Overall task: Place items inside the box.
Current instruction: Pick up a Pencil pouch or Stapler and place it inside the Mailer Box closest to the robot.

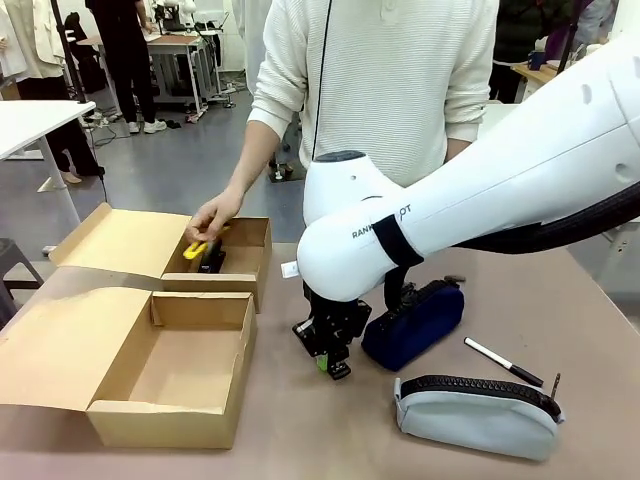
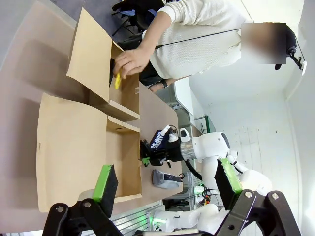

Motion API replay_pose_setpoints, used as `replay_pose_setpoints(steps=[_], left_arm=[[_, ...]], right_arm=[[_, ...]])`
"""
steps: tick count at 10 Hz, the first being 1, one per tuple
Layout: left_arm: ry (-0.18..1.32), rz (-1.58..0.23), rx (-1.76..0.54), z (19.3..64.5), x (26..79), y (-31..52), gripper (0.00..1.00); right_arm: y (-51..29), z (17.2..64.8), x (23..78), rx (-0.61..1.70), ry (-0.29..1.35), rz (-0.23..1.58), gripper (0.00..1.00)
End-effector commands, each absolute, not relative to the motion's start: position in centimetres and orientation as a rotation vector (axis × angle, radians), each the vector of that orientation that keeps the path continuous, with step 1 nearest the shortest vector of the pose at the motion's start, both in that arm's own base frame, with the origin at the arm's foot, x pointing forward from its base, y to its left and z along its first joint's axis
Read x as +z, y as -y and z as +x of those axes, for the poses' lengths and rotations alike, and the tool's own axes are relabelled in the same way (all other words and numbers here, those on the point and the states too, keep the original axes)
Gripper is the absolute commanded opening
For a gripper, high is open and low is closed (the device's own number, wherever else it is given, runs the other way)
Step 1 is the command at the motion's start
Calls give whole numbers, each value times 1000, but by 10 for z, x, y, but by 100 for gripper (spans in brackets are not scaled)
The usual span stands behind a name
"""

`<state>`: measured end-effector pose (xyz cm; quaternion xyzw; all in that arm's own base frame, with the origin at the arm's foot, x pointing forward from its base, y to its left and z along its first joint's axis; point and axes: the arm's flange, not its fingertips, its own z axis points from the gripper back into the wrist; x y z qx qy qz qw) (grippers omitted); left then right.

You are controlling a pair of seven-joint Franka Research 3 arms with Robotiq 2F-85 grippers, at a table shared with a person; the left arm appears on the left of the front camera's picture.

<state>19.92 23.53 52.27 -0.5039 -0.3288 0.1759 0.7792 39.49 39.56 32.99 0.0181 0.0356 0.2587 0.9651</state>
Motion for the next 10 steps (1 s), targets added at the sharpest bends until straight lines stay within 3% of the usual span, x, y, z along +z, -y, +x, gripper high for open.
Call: replay_pose_setpoints(steps=[1, 3, 4, 7, 8, 10], left_arm=[[730, -1095, 361, 200, 524, -234, 100], [730, -1095, 361, 200, 524, -234, 100], [730, -1095, 361, 200, 524, -234, 100], [730, -1095, 361, 200, 524, -234, 100], [730, -1095, 361, 200, 524, -234, 100], [730, -1095, 361, 200, 524, -234, 100]], right_arm=[[-382, 382, 371, 519, -95, 66, 0], [-381, 372, 382, 485, -125, 79, 0], [-379, 375, 383, 409, -157, 59, 9], [-388, 378, 382, 489, -101, 56, 9], [-386, 375, 384, 470, -129, 54, 37], [-404, 344, 406, 420, -141, 177, 37]])
